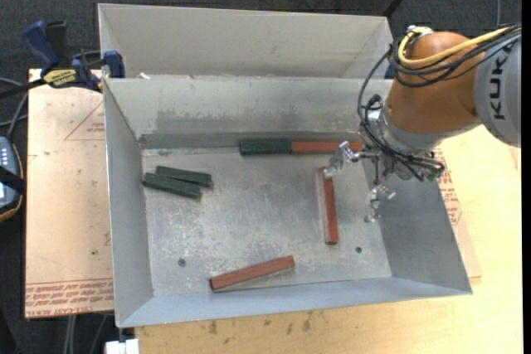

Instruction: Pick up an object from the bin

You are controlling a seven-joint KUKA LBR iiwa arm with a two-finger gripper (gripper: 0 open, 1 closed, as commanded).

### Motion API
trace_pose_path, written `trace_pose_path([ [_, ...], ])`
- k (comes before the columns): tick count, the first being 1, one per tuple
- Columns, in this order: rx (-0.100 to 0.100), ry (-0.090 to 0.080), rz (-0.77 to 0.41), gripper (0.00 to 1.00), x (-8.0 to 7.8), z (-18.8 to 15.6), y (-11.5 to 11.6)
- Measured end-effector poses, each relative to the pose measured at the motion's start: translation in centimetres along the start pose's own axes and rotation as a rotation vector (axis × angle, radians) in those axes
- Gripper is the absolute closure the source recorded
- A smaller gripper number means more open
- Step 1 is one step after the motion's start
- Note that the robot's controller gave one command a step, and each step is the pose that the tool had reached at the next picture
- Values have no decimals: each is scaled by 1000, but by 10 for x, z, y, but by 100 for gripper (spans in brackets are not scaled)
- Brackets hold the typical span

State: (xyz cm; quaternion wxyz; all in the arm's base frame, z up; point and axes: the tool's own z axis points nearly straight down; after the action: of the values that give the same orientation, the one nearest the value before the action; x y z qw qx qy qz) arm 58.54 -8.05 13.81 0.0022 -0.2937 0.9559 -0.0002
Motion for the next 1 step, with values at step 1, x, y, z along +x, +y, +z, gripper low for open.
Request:
trace_pose_path([
  [1,1,-4,-162,0,1,65,10],
])
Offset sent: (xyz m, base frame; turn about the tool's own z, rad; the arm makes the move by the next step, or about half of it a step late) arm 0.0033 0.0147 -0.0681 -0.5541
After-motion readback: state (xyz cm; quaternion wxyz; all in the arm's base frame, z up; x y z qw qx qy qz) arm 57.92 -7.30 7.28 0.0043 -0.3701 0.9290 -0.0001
